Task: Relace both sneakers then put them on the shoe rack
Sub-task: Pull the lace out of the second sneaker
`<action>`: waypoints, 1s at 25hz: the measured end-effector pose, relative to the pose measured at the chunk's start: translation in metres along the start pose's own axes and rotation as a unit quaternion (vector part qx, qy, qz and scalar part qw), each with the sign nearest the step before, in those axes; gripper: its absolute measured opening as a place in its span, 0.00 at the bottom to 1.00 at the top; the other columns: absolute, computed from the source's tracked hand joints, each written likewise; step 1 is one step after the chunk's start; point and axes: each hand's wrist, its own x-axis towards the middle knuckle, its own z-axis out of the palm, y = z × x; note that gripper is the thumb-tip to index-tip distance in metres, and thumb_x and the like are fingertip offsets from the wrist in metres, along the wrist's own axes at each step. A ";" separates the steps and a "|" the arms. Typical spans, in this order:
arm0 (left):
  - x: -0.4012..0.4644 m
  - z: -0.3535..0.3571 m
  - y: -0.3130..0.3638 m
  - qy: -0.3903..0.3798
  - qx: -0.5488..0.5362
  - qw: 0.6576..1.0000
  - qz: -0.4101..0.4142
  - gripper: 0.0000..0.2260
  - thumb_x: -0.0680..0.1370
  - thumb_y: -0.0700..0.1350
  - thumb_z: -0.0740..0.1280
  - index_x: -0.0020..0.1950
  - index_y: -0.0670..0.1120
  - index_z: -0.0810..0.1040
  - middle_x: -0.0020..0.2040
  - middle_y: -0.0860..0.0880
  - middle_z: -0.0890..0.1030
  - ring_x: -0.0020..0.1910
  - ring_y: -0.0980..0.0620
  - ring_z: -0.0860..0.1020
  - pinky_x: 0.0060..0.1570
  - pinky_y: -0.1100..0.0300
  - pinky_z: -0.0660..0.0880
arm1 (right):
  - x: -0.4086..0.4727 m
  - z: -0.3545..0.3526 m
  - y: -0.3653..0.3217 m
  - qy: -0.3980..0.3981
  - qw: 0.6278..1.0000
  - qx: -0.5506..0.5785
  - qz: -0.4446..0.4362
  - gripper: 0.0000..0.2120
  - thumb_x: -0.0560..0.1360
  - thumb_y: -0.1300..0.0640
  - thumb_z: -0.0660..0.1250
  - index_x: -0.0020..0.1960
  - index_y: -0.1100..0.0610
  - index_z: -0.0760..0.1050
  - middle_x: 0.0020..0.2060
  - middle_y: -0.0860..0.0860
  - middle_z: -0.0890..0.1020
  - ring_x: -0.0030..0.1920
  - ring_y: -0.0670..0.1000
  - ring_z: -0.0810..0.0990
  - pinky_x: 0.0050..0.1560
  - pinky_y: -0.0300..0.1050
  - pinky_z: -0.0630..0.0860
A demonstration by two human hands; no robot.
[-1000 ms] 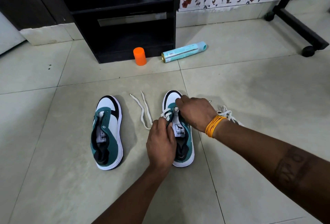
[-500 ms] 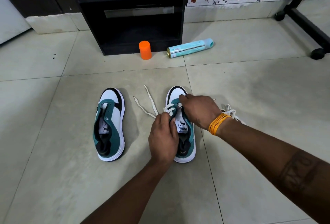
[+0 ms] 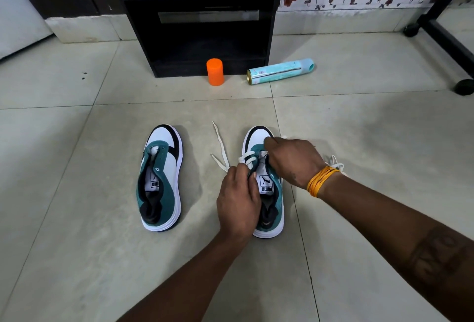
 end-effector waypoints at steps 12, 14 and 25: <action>0.001 0.000 0.000 -0.001 -0.003 1.000 -0.003 0.08 0.84 0.50 0.57 0.49 0.47 0.69 0.47 0.47 0.76 0.44 0.43 0.76 0.40 0.48 0.74 | 0.001 0.000 0.001 -0.019 1.000 0.016 -0.003 0.13 0.79 0.55 0.61 0.62 0.57 0.71 0.48 0.55 0.83 0.42 0.65 0.82 0.35 0.49 0.67; 0.001 -0.001 0.000 -0.004 -0.005 1.000 -0.004 0.08 0.84 0.49 0.58 0.49 0.47 0.69 0.47 0.47 0.76 0.44 0.43 0.76 0.40 0.48 0.74 | 0.000 0.007 0.015 -0.009 0.992 0.047 0.113 0.09 0.79 0.55 0.62 0.56 0.58 0.69 0.45 0.57 0.83 0.41 0.66 0.82 0.35 0.49 0.66; 0.002 -0.001 -0.001 -0.003 -0.011 1.000 -0.002 0.09 0.84 0.50 0.57 0.49 0.46 0.70 0.47 0.48 0.76 0.44 0.43 0.76 0.40 0.50 0.72 | -0.003 -0.002 -0.007 -0.027 0.999 0.025 0.016 0.14 0.79 0.57 0.60 0.64 0.57 0.69 0.46 0.55 0.84 0.43 0.64 0.83 0.35 0.50 0.70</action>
